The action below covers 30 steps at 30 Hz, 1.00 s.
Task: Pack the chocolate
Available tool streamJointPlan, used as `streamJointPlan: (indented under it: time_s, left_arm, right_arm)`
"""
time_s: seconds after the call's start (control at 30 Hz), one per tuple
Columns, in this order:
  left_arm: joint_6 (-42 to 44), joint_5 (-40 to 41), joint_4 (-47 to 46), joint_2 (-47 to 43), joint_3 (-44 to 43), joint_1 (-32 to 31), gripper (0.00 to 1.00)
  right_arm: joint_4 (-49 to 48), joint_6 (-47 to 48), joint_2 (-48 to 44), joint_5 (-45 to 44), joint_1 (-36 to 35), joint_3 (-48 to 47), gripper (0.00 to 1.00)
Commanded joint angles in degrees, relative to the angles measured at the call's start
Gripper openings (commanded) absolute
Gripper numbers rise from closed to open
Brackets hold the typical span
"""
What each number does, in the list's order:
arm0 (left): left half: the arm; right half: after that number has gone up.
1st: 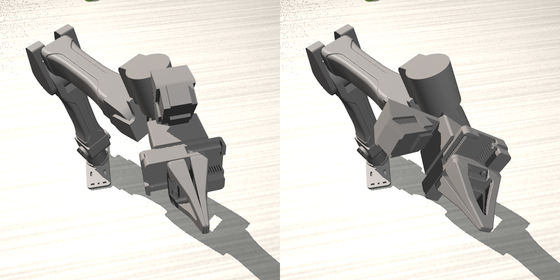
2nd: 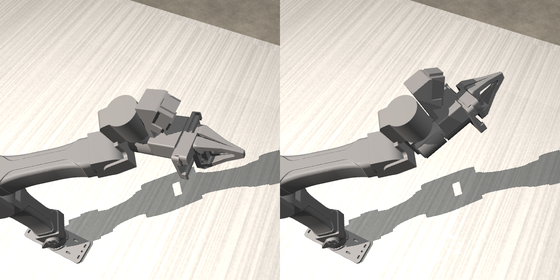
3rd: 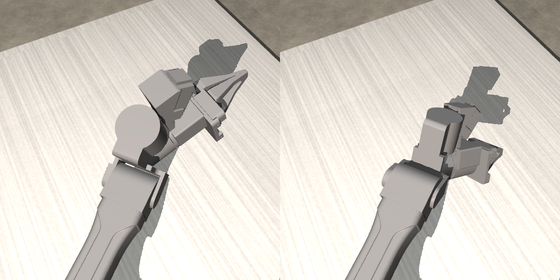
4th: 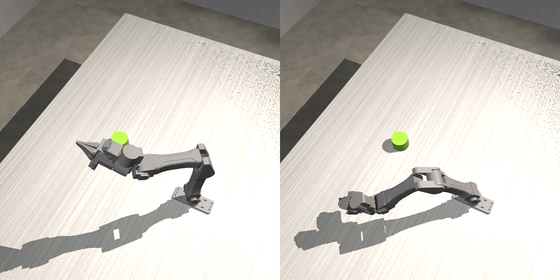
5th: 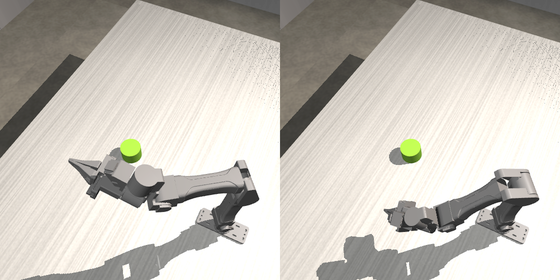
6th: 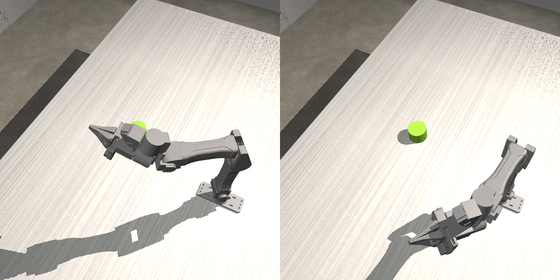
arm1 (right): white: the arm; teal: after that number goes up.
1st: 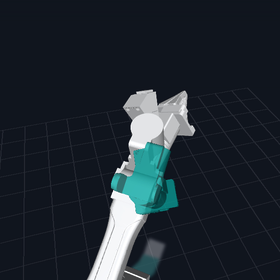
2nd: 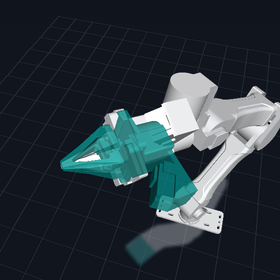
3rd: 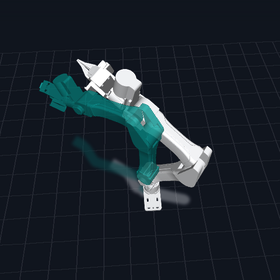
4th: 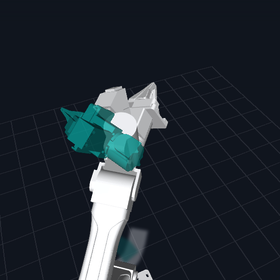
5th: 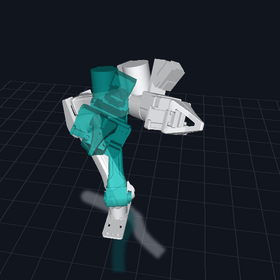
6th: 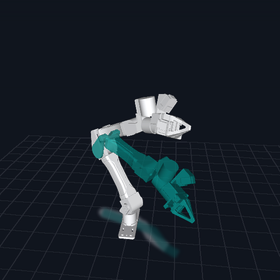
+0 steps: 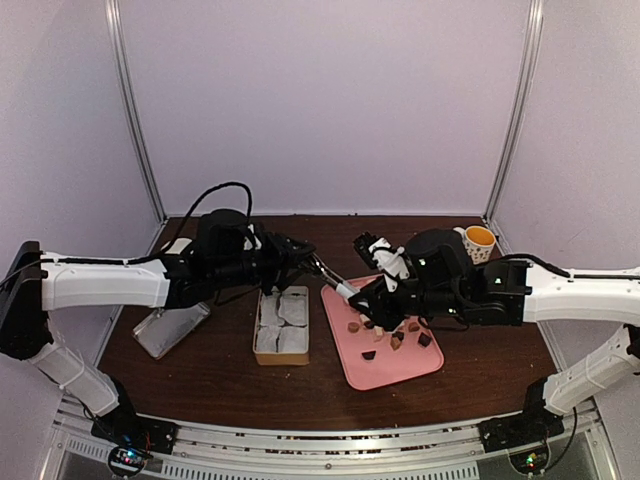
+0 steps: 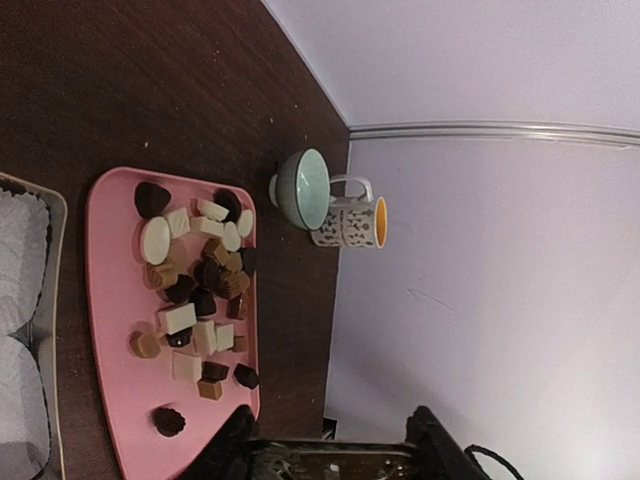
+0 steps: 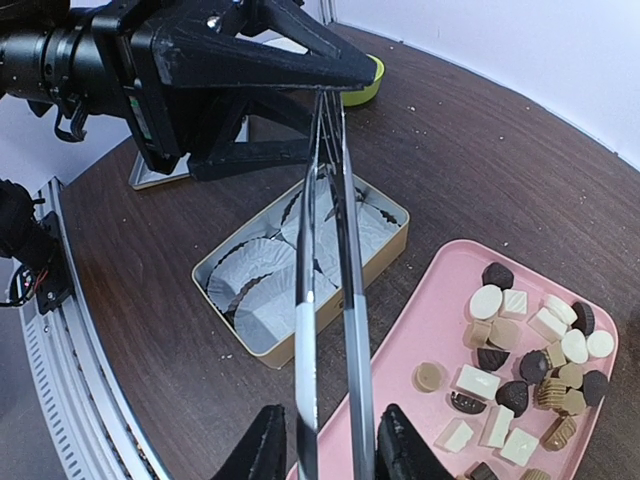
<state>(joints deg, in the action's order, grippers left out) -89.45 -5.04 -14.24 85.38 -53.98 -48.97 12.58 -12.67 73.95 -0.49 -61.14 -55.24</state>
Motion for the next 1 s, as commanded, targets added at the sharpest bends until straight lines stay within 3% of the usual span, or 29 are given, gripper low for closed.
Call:
streamJointPlan:
  time_s: [0.0, 0.27, 0.5, 0.63, 0.97]
  left_arm:
    - [1.64, 0.92, -3.34, -1.04, 0.11, -0.41, 0.38]
    - [1.91, 1.34, -2.40, -1.86, 0.19, -0.69, 0.37]
    - [2.54, 0.29, -2.70, -2.11, -0.03, -0.69, 0.37]
    - [3.01, 0.29, -2.68, -2.06, -0.02, -0.73, 0.37]
    - [3.83, -1.31, -3.92, -1.49, -0.83, -0.69, 0.37]
  right_arm:
    - [-1.87, -1.25, 0.22, -1.44, -0.24, -1.16, 0.32]
    - [-2.40, -3.47, 1.42, -3.35, -0.15, -1.93, 0.62]
    - [0.16, -4.41, 4.62, -2.82, 0.37, -4.77, 0.65]
    - [2.91, -4.49, 5.49, -1.64, 0.53, -6.35, 0.58]
    - [5.60, -4.36, 6.70, 0.16, 0.84, -6.28, 0.56]
